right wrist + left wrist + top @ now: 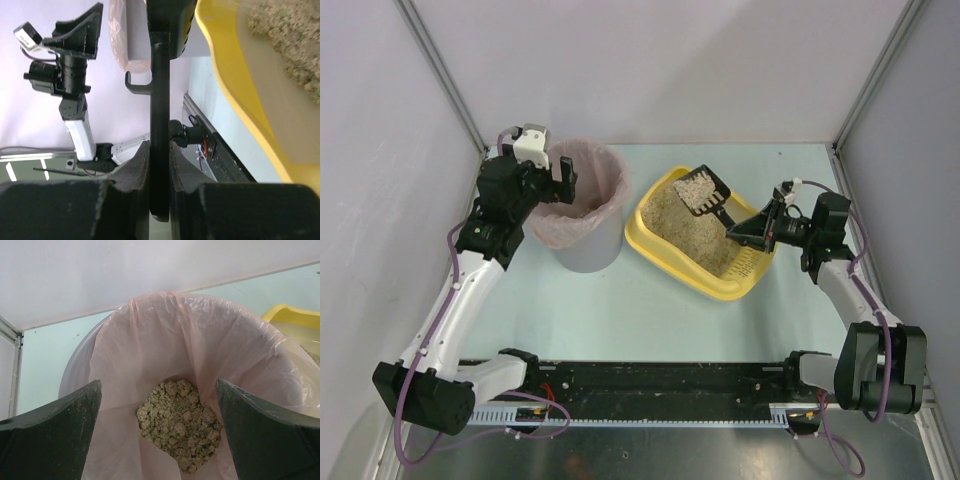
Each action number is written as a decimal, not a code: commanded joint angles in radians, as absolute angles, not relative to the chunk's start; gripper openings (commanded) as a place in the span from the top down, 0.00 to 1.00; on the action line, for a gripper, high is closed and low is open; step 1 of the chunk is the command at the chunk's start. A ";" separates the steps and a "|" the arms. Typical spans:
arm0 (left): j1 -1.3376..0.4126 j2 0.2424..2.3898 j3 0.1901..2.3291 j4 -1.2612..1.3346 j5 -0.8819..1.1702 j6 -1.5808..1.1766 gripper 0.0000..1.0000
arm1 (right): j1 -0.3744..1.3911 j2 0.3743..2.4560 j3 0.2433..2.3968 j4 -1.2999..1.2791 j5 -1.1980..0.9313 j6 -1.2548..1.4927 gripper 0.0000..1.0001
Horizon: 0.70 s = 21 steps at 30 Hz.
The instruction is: Clean the litter box
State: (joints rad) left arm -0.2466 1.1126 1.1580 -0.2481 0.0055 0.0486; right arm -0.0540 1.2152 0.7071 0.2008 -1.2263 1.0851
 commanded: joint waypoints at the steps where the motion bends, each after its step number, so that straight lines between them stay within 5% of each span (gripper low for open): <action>1: -0.255 1.091 1.154 -0.204 0.005 0.051 0.00 | -0.052 1.203 0.716 0.270 -1.210 1.100 1.00; 21: -0.255 1.086 1.150 -0.199 0.006 0.049 0.00 | -0.118 1.186 0.701 0.210 -1.178 1.065 1.00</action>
